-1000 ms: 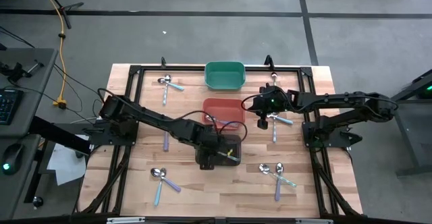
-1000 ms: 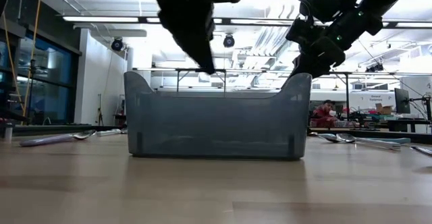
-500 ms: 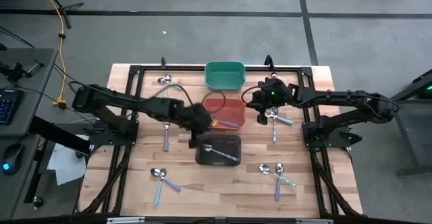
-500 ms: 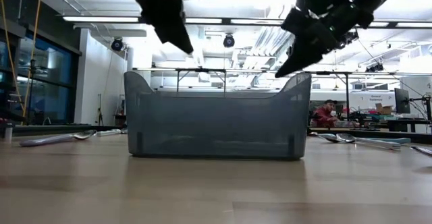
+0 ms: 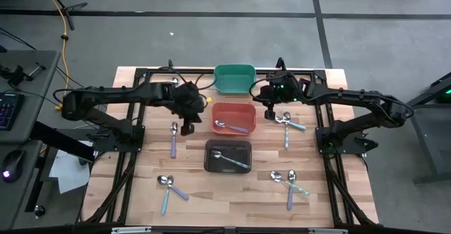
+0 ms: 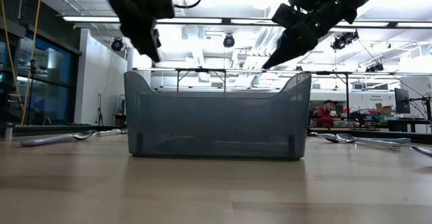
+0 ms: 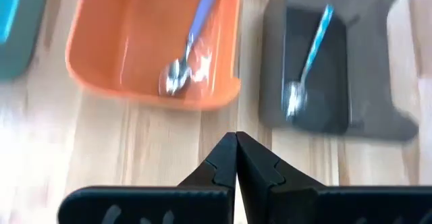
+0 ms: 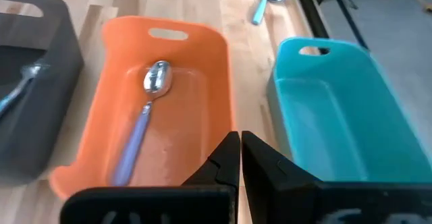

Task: Sort silverware by color (type)
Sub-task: Put the bottom left violet spoon into the orange bin

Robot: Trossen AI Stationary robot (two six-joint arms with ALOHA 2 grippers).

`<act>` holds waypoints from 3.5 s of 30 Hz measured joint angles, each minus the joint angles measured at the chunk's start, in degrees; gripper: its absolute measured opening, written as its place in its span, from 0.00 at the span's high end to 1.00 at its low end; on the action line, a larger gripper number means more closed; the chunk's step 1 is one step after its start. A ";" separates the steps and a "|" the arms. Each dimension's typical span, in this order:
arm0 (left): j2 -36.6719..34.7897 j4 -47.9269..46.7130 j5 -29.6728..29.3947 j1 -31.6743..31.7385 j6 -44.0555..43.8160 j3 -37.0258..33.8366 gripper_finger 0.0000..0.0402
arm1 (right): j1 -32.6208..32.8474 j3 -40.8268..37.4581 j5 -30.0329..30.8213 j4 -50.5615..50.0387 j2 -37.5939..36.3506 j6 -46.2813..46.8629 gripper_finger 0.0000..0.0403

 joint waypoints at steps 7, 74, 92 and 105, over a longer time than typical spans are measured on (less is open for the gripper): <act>-0.79 -1.75 -4.56 -8.10 0.40 -2.31 1.00 | -1.72 0.81 -0.03 -0.32 -0.04 -3.00 1.00; 21.80 5.03 -6.25 -50.82 -47.39 1.16 0.69 | 14.40 -5.09 5.61 -3.49 -0.01 6.13 1.00; 23.79 4.81 -7.77 -52.53 -45.90 1.14 0.69 | 14.40 -5.07 5.63 -5.70 -0.01 5.96 1.00; 26.07 4.83 -7.91 -52.73 -42.94 1.12 0.69 | 14.42 -5.05 5.63 -6.00 -0.01 6.15 1.00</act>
